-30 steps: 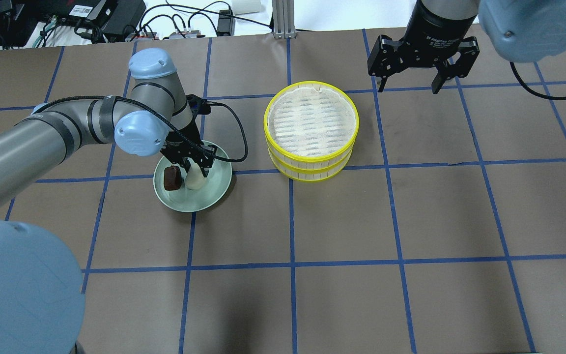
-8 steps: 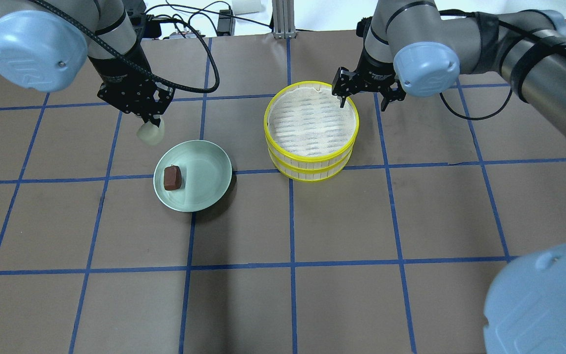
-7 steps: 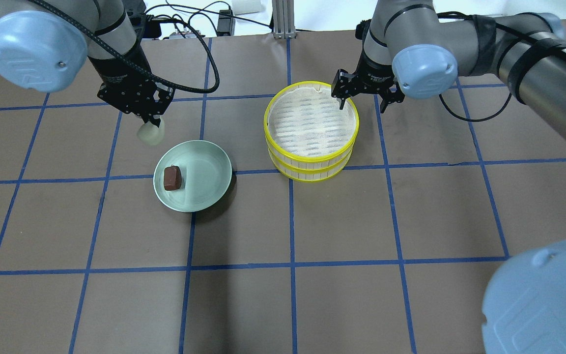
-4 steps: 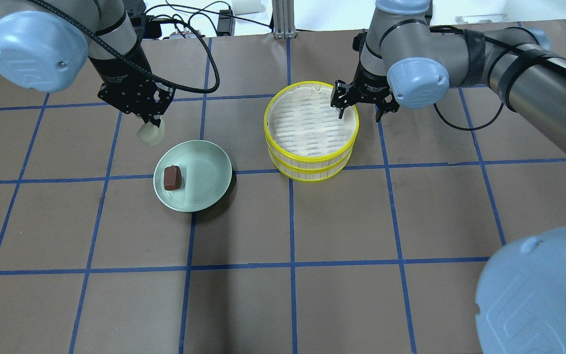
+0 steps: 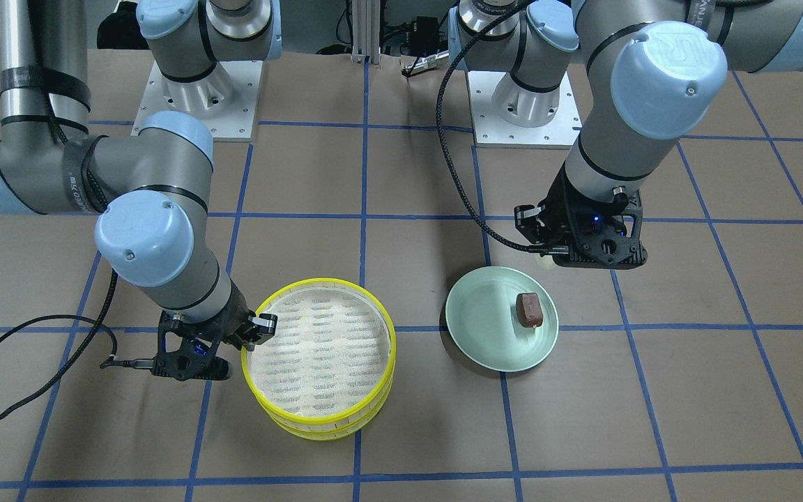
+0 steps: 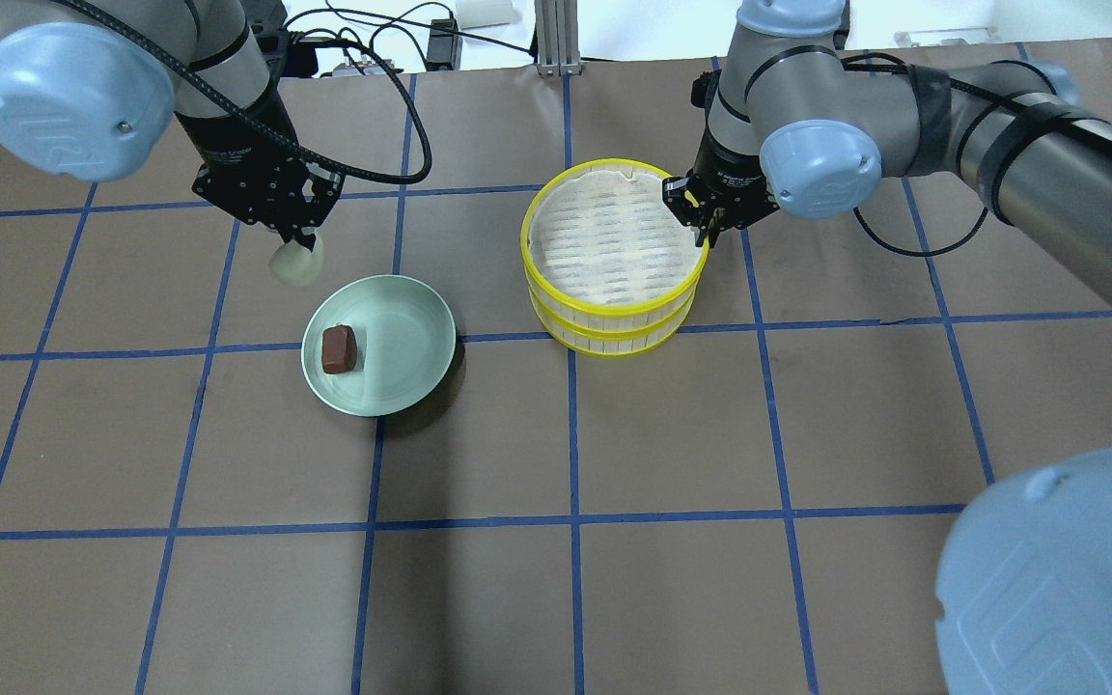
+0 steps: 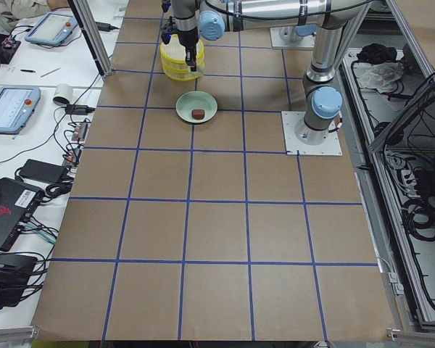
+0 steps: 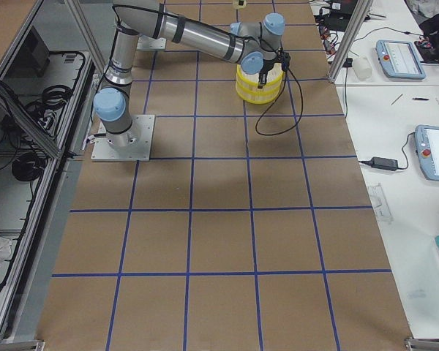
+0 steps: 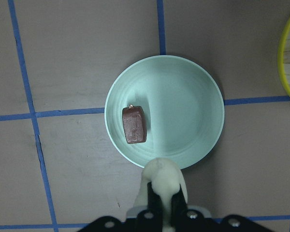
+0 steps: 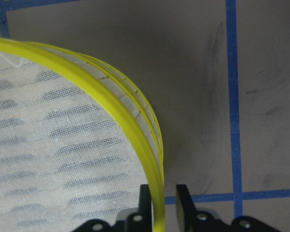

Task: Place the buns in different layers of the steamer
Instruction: 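Lift the top tier aside with right gripper while left carries bun over steamer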

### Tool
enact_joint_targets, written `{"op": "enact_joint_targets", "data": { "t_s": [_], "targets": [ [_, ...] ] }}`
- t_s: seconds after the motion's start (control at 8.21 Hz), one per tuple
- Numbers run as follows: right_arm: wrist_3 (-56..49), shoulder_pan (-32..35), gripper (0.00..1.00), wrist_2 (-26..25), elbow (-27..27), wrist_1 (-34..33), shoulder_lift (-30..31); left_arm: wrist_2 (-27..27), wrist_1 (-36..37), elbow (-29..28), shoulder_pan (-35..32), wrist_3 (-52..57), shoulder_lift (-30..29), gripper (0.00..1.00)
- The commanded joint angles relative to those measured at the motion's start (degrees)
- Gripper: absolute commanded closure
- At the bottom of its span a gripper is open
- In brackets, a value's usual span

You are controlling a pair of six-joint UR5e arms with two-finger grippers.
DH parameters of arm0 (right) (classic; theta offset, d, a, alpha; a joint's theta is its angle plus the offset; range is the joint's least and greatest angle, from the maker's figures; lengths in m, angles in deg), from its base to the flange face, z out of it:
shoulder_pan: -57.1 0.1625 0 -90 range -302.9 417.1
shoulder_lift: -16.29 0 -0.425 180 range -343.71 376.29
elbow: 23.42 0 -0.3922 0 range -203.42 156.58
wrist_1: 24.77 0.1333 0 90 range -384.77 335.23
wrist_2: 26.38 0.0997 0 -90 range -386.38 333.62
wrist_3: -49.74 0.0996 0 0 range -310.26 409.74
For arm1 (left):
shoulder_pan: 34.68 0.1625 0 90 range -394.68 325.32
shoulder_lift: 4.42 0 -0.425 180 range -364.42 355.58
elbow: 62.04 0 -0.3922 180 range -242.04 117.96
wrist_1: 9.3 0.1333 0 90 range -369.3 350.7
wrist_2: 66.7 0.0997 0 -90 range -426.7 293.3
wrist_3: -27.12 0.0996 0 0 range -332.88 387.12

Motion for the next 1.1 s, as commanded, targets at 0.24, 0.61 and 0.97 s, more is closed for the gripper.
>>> {"op": "enact_joint_targets", "data": {
  "t_s": [0.24,0.61,0.97],
  "targets": [
    [-1.90,-1.31,1.00,-0.69,-0.92,4.98,5.20,-0.19,0.56,0.10,0.00,0.00,-0.39,1.00],
    [-12.32,-9.63,1.00,-0.69,-1.01,10.52,8.72,-6.41,8.98,0.10,-1.75,-2.54,-2.32,1.00],
    [-24.99,-19.84,1.00,-4.46,-1.79,13.62,11.37,-11.24,17.75,1.58,-9.02,-7.01,-6.87,1.00]
  ]
}}
